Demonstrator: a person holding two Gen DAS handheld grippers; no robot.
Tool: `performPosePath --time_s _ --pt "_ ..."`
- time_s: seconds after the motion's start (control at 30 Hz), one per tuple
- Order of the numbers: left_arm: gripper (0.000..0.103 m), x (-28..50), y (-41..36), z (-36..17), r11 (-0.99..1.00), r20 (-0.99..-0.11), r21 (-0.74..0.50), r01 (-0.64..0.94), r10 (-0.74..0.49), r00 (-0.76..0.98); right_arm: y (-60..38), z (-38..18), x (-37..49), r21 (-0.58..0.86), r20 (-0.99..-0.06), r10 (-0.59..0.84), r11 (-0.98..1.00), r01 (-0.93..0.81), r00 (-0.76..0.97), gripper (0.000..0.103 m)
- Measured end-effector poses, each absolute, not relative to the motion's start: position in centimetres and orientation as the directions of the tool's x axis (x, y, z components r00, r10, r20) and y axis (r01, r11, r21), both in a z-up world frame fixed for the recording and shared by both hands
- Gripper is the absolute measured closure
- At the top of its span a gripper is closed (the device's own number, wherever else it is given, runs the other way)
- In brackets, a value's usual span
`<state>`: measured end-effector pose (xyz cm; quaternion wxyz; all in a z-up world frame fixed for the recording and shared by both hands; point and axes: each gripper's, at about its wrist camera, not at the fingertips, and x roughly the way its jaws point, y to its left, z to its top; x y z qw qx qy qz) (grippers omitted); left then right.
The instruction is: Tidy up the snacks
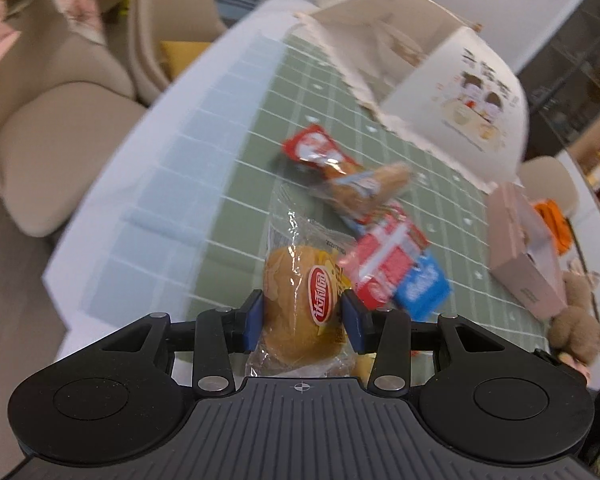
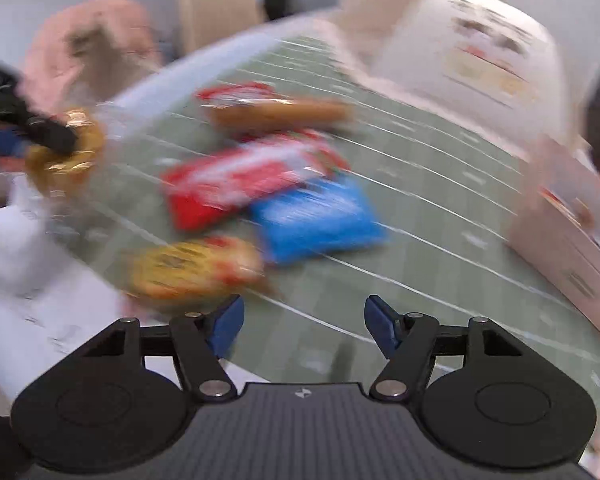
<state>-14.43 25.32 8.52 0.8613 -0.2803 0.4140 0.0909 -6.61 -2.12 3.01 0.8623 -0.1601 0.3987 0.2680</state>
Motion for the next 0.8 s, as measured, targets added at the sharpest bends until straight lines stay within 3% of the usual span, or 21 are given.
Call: performPosePath --time_s 0.2,0.33,0.5,0.63,0.8 --pt "0.057 -13.6 25.1 8.4 0.829 -0.744 -0.440 -0.345 -0.121 0.657 -4.9 4.3 -5.0 0.158 -0.804 0.386 0.872 -0.464 0.452 0.036" --pt "0.057 -13.3 26.1 8.6 0.832 -0.749 -0.422 -0.361 -0.095 0.656 -0.8 3.6 -6.0 0.289 -0.831 0.468 0.825 -0.486 0.300 0.036" --pt "0.057 -13.5 27.9 8.3 0.835 -0.761 -0.419 -0.358 -0.107 0.640 4.1 2.6 -5.0 0.423 -0.845 0.507 0.829 -0.365 0.171 0.036" --pt "0.057 -13.4 29.4 7.4 0.829 -0.774 -0.430 -0.357 -0.134 0.619 7.6 2.7 -4.6 0.318 -0.879 0.411 0.883 -0.345 0.241 0.030" --pt "0.057 -11.9 28.4 6.8 0.856 -0.780 -0.435 -0.280 -0.203 0.592 7.7 2.4 -5.4 0.121 -0.890 0.285 0.901 -0.417 0.357 0.031"
